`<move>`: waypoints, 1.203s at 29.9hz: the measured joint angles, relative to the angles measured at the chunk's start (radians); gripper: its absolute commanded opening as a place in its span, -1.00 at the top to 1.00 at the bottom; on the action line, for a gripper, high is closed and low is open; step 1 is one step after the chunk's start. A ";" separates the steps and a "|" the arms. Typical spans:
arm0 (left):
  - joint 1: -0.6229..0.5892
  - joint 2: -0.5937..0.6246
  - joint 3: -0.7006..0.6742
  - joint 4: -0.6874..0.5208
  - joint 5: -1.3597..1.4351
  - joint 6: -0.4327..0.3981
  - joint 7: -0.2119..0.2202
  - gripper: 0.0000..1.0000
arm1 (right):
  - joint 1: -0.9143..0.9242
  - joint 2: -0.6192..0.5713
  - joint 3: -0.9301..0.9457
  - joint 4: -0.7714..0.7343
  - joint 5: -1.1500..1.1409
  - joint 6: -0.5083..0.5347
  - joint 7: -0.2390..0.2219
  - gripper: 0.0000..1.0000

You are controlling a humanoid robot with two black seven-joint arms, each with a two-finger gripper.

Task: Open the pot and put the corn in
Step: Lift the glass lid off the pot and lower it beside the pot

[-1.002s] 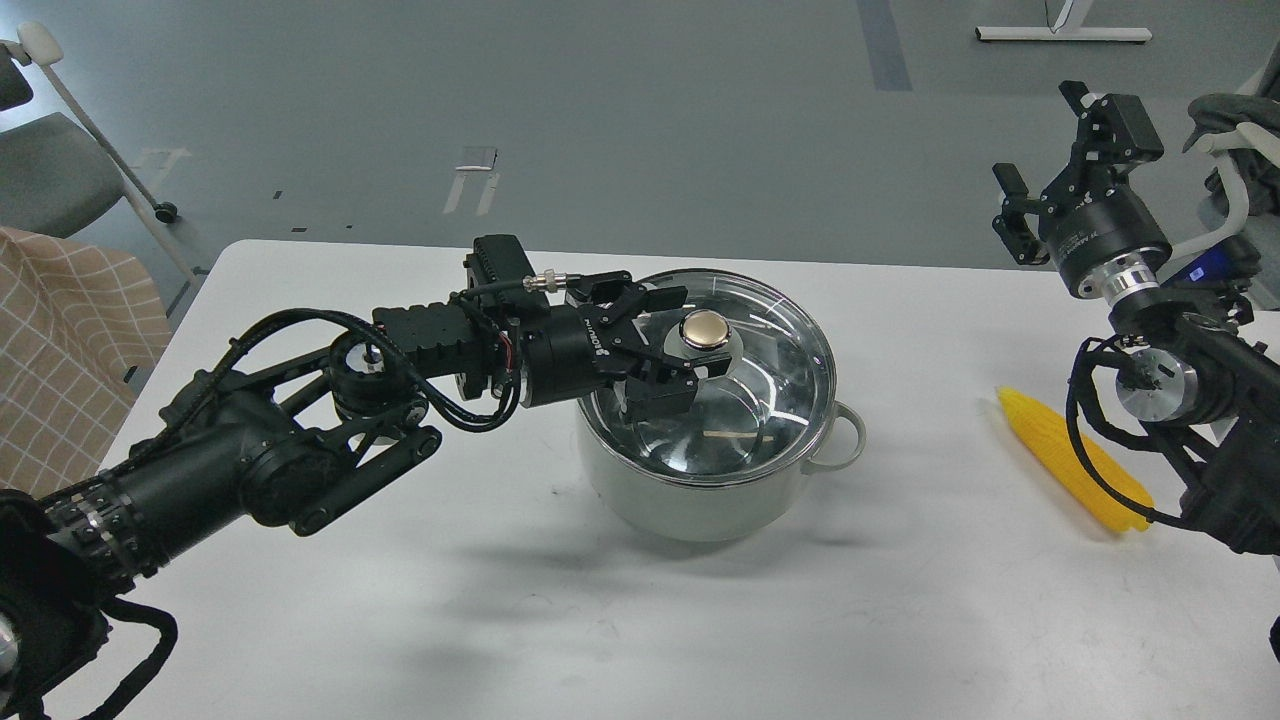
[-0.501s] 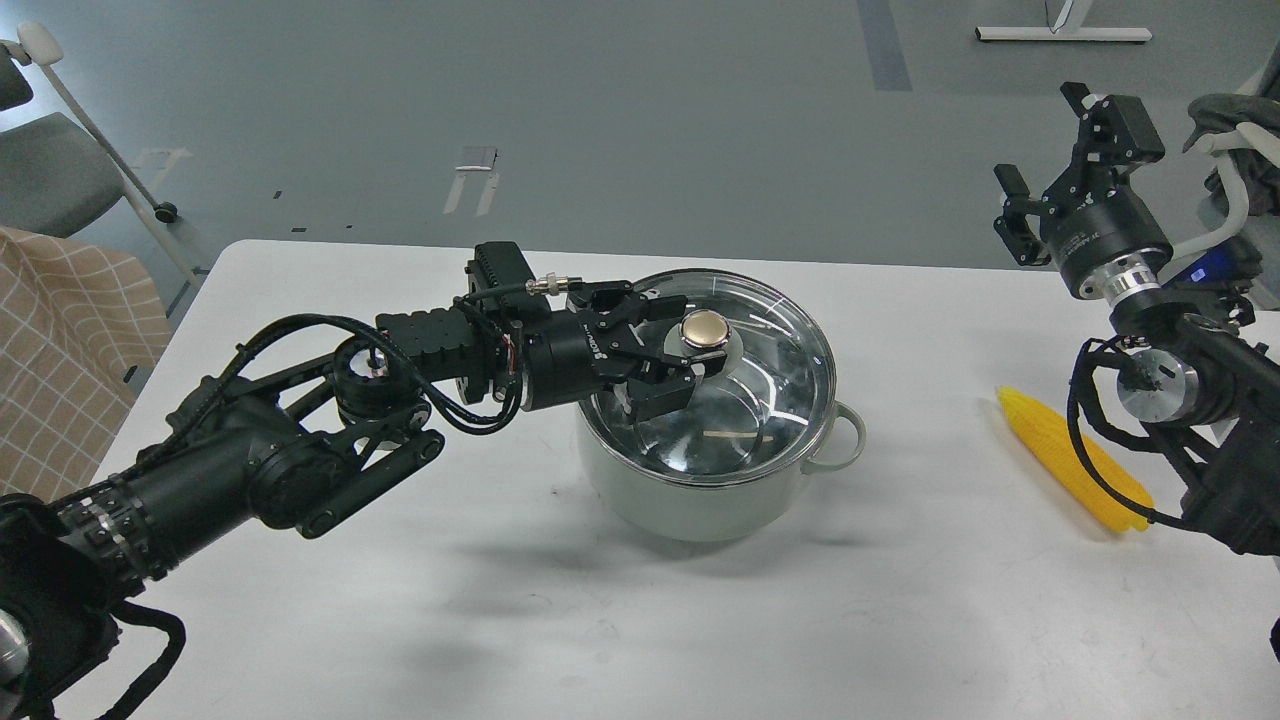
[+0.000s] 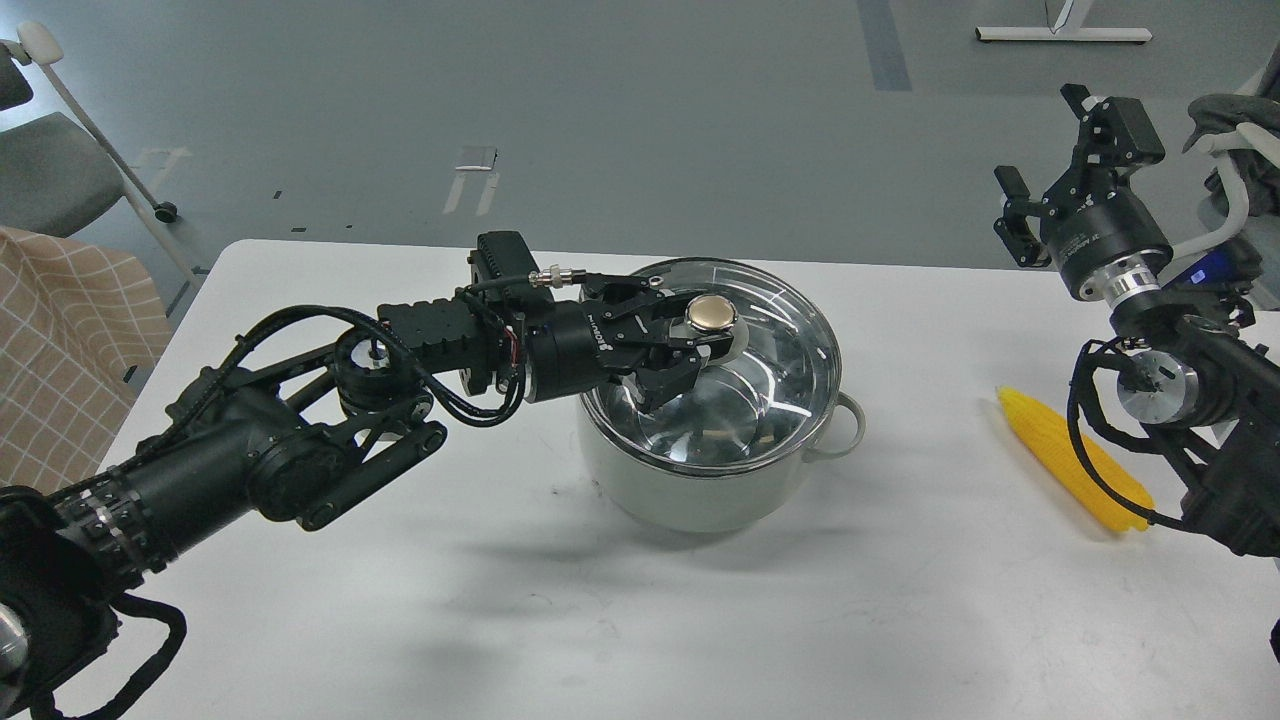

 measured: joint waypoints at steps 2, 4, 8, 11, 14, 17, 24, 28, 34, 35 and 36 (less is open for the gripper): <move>-0.014 0.010 -0.004 -0.017 0.000 0.000 0.000 0.57 | 0.000 0.000 0.000 0.000 0.000 0.000 0.000 -1.00; -0.027 0.036 -0.007 -0.040 0.000 0.000 0.000 0.57 | 0.000 0.000 0.000 0.000 0.000 0.000 0.000 -1.00; -0.046 0.121 -0.010 -0.101 0.000 -0.001 -0.001 0.57 | 0.000 0.000 0.000 0.001 0.000 0.000 0.000 -1.00; -0.047 0.230 -0.016 -0.156 0.000 -0.001 -0.001 0.57 | 0.000 -0.005 0.000 0.002 0.000 0.000 0.000 -1.00; -0.036 0.346 -0.037 -0.201 0.000 0.003 0.000 0.57 | -0.001 -0.011 0.001 0.009 0.000 0.000 0.000 -1.00; -0.008 0.454 -0.071 -0.224 0.000 0.038 0.000 0.57 | -0.003 -0.012 0.001 0.014 0.000 0.000 0.000 -1.00; 0.100 0.637 -0.097 -0.226 -0.131 0.097 0.000 0.57 | -0.007 -0.014 0.000 0.017 0.000 -0.003 0.000 -1.00; 0.210 0.670 -0.106 -0.210 -0.184 0.165 0.000 0.56 | -0.008 -0.018 0.000 0.019 0.000 -0.003 0.000 -1.00; 0.353 0.657 -0.136 -0.122 -0.188 0.278 0.000 0.56 | -0.012 -0.021 0.000 0.023 -0.001 -0.004 0.000 -1.00; 0.366 0.650 -0.140 -0.101 -0.187 0.293 0.001 0.56 | -0.012 -0.023 0.000 0.024 -0.001 -0.004 0.000 -1.00; 0.380 0.640 -0.142 -0.075 -0.185 0.313 0.000 0.56 | -0.013 -0.026 0.000 0.024 -0.001 -0.005 0.000 -1.00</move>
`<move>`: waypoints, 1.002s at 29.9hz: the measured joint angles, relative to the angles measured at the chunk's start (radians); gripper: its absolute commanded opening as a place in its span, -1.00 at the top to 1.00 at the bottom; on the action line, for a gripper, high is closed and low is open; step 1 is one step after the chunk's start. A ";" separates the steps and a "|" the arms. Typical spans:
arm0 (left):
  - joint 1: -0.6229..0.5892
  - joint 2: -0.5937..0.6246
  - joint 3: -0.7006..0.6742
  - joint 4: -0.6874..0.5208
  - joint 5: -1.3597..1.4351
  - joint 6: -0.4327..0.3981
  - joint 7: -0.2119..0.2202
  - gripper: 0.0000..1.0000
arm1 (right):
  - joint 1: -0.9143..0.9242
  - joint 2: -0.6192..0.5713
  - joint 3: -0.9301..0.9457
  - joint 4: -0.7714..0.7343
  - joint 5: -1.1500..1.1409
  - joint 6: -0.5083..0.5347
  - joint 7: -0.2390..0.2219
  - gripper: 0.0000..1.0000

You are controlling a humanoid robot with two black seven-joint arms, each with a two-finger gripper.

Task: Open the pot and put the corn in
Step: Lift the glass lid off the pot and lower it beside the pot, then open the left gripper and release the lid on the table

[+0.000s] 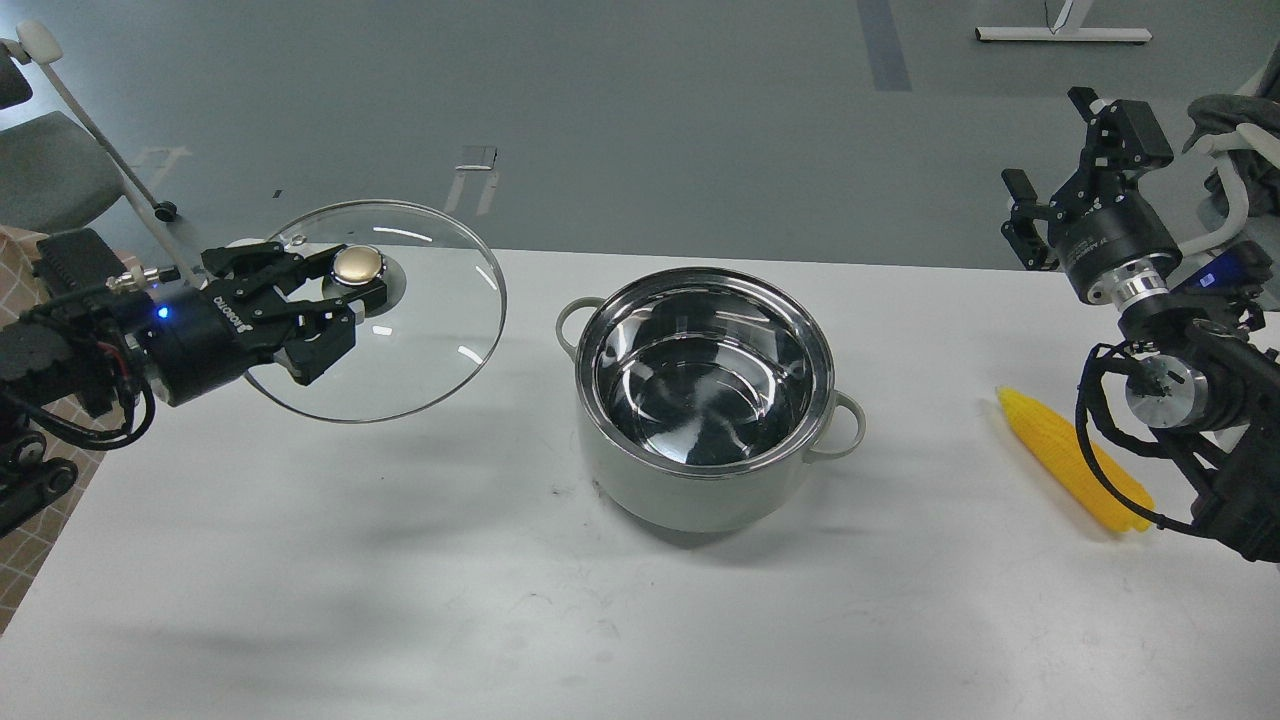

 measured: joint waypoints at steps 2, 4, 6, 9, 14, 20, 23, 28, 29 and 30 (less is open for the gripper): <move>0.027 -0.021 -0.001 0.058 0.003 0.044 0.000 0.56 | -0.003 -0.002 -0.001 0.005 0.000 0.000 0.000 -1.00; 0.056 -0.042 0.000 0.111 0.004 0.085 0.000 0.56 | -0.006 -0.003 -0.001 0.009 0.000 0.000 0.000 -1.00; 0.082 -0.068 0.006 0.157 0.005 0.122 0.000 0.56 | -0.009 -0.003 -0.001 0.011 0.000 0.000 0.000 -1.00; 0.114 -0.117 0.013 0.236 0.003 0.179 0.000 0.56 | -0.014 -0.003 -0.001 0.012 0.000 0.000 0.000 -1.00; 0.128 -0.170 0.017 0.300 -0.007 0.204 0.000 0.55 | -0.019 -0.004 -0.001 0.013 0.000 0.001 0.000 -1.00; 0.161 -0.196 0.016 0.313 -0.009 0.206 0.000 0.52 | -0.024 -0.004 -0.001 0.013 -0.002 0.001 0.000 -1.00; 0.166 -0.220 0.016 0.327 -0.009 0.206 0.000 0.52 | -0.026 -0.004 0.000 0.013 -0.002 0.001 0.000 -1.00; 0.169 -0.234 0.016 0.342 -0.009 0.206 0.000 0.52 | -0.026 -0.004 0.000 0.013 -0.002 0.001 0.000 -1.00; 0.169 -0.238 0.015 0.343 -0.009 0.206 0.000 0.52 | -0.026 -0.004 0.000 0.013 -0.002 0.001 0.000 -1.00; 0.169 -0.243 0.015 0.343 -0.009 0.206 0.000 0.50 | -0.026 -0.004 0.000 0.013 -0.002 0.001 0.000 -1.00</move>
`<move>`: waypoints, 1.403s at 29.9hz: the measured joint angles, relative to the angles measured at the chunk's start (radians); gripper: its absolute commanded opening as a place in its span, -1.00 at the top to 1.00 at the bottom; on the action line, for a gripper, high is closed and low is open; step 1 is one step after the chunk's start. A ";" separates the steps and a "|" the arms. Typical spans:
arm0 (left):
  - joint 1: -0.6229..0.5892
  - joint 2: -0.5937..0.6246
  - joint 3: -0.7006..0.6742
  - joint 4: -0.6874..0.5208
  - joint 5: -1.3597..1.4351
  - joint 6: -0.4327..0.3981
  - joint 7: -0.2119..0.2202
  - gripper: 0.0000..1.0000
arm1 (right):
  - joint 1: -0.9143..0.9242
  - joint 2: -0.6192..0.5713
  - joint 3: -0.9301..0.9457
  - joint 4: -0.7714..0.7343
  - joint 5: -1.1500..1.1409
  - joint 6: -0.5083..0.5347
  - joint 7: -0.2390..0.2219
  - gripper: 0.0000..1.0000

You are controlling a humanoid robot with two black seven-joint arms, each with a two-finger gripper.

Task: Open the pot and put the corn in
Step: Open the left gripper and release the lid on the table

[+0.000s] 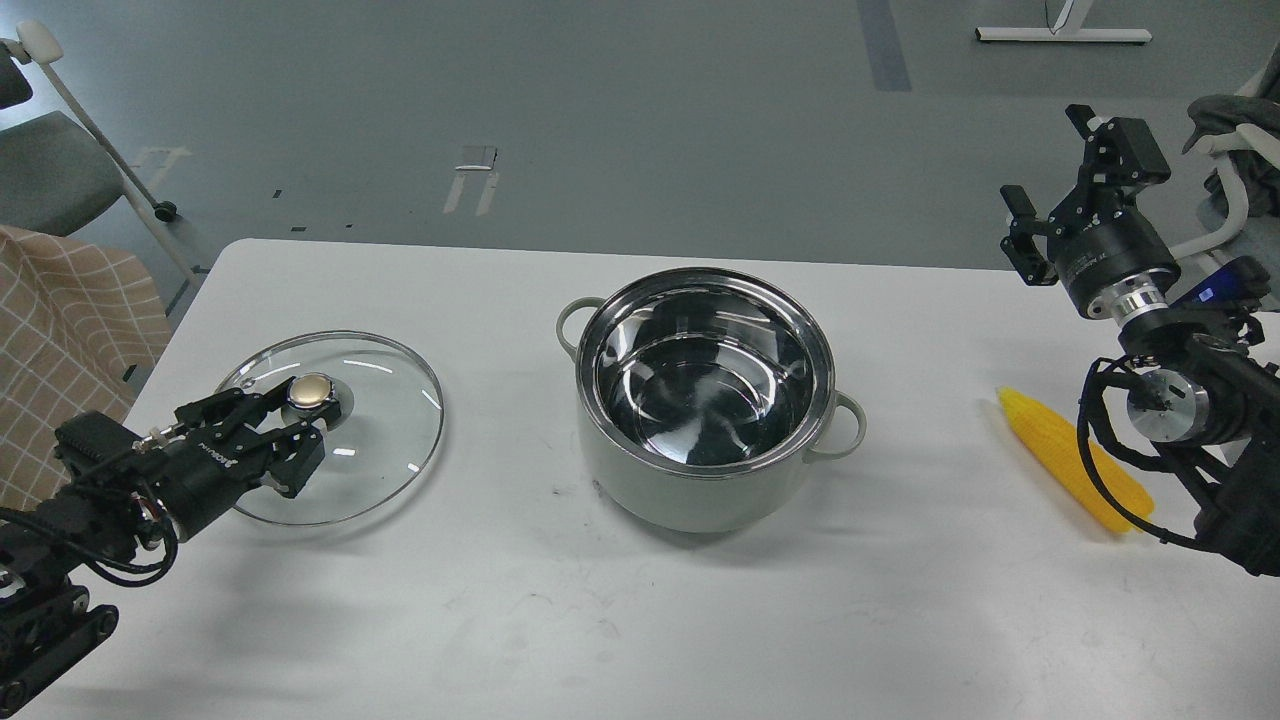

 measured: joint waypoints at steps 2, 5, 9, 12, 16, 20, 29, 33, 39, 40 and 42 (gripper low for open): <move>0.000 -0.011 -0.001 0.002 0.000 0.000 0.000 0.48 | 0.000 0.000 0.000 0.000 0.000 0.000 0.000 -1.00; 0.000 -0.024 -0.002 0.015 0.000 0.000 0.000 0.46 | 0.000 0.000 0.000 0.000 0.000 0.000 0.000 -1.00; 0.000 -0.043 -0.002 0.028 0.000 0.000 0.000 0.41 | -0.003 0.000 0.000 0.000 0.000 0.000 0.000 -1.00; 0.001 -0.049 -0.002 0.033 0.000 0.000 0.000 0.32 | -0.004 0.000 0.000 0.000 0.000 0.000 0.000 -1.00; 0.003 -0.051 -0.001 0.037 0.000 0.000 0.000 0.14 | -0.005 0.000 0.000 0.000 0.000 -0.001 0.000 -1.00; 0.003 -0.051 -0.001 0.037 0.000 0.000 0.000 0.01 | -0.005 0.000 0.000 0.000 0.000 -0.001 0.000 -1.00; 0.004 -0.051 -0.001 0.038 0.000 0.000 0.000 -0.50 | -0.005 0.000 0.000 0.000 0.000 -0.001 0.000 -1.00; 0.004 -0.051 -0.001 0.038 -0.001 0.000 0.000 -0.63 | -0.005 0.000 0.000 0.000 0.000 -0.001 0.000 -1.00; 0.001 -0.044 -0.008 0.029 -0.021 0.000 0.000 -0.81 | -0.001 0.000 0.000 0.000 -0.001 -0.001 0.000 -1.00; 0.000 -0.039 -0.011 0.026 -0.034 0.000 0.000 -0.82 | 0.000 -0.003 0.000 0.000 -0.002 0.000 0.000 -1.00; -0.008 -0.029 -0.013 0.010 -0.096 0.000 0.000 -0.83 | 0.004 -0.018 -0.001 0.010 -0.009 0.000 0.000 -1.00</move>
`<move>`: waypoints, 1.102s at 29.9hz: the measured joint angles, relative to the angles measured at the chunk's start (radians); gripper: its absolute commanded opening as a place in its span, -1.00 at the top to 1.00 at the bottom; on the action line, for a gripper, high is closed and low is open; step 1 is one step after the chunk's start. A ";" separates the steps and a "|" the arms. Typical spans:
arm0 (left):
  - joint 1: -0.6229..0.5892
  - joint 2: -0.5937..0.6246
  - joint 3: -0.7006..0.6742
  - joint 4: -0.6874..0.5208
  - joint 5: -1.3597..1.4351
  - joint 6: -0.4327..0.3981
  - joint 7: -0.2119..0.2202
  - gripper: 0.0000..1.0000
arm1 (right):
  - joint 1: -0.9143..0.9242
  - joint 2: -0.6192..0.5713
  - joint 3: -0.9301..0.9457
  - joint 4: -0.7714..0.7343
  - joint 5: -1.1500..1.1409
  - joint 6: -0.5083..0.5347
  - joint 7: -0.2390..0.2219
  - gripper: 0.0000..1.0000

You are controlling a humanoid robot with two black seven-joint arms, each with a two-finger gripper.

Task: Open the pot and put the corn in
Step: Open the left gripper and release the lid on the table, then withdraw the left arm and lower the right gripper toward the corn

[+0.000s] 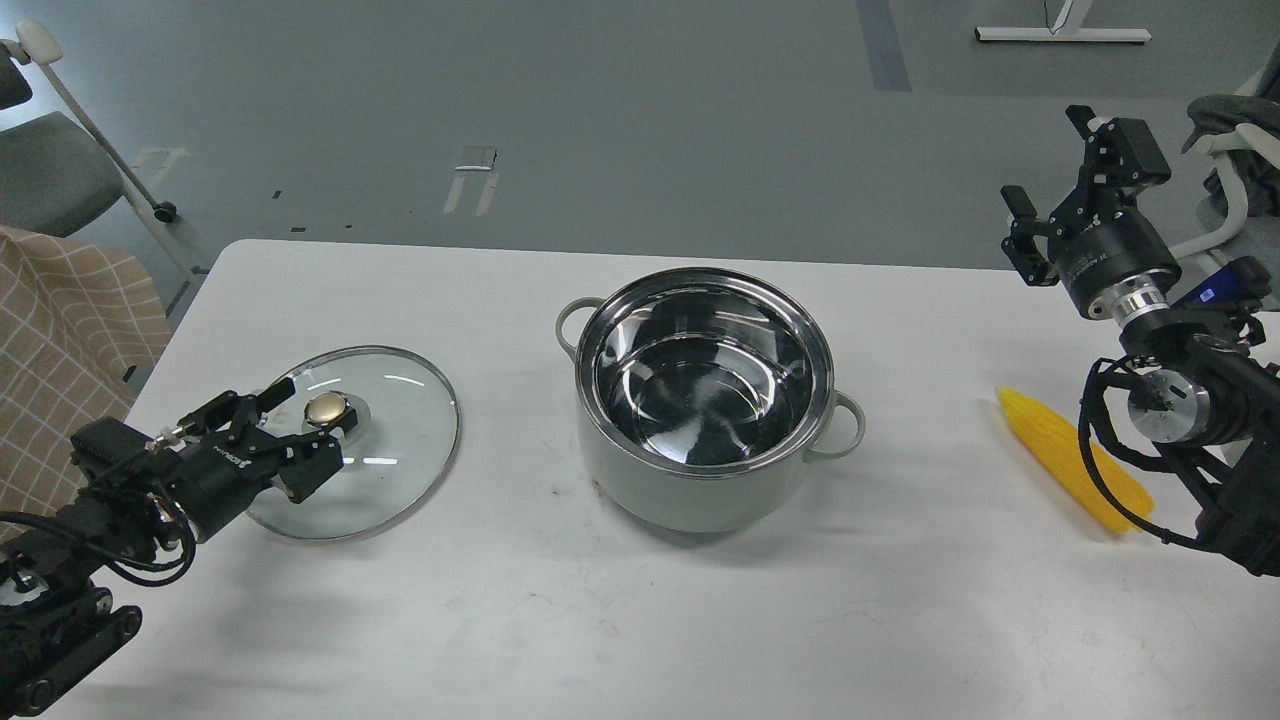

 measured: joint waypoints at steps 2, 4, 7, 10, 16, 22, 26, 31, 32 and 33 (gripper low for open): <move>-0.021 0.027 -0.001 -0.037 -0.088 0.000 0.000 -0.83 | 0.005 -0.024 -0.003 0.021 -0.031 0.000 0.000 -1.00; -0.047 0.062 -0.001 -0.082 -0.167 -0.014 0.000 -0.83 | 0.007 -0.049 -0.005 0.040 -0.088 0.000 0.000 -1.00; -0.092 0.095 -0.001 -0.147 -0.283 -0.100 0.000 -0.83 | 0.010 -0.084 -0.007 0.061 -0.181 0.001 0.000 -1.00; -0.152 0.123 -0.005 -0.206 -0.439 -0.210 0.000 -0.83 | 0.021 -0.137 -0.010 0.099 -0.258 0.001 0.000 -1.00; -0.300 0.138 -0.024 -0.254 -0.795 -0.451 0.000 -0.83 | 0.090 -0.273 -0.120 0.181 -0.445 0.001 0.000 -1.00; -0.414 0.131 -0.092 -0.256 -1.211 -0.714 0.000 -0.84 | 0.157 -0.421 -0.221 0.280 -0.661 0.001 0.000 -1.00; -0.431 0.113 -0.139 -0.256 -1.393 -0.805 0.000 -0.84 | 0.170 -0.490 -0.264 0.325 -0.864 -0.005 0.000 -1.00; -0.432 0.101 -0.157 -0.255 -1.439 -0.823 0.000 -0.84 | 0.162 -0.551 -0.329 0.341 -1.174 -0.065 0.000 -1.00; -0.432 0.100 -0.158 -0.255 -1.440 -0.824 0.000 -0.84 | 0.159 -0.555 -0.345 0.341 -1.218 -0.078 0.000 -1.00; -0.432 0.099 -0.158 -0.255 -1.441 -0.824 0.000 -0.84 | 0.157 -0.558 -0.362 0.341 -1.257 -0.091 0.000 -1.00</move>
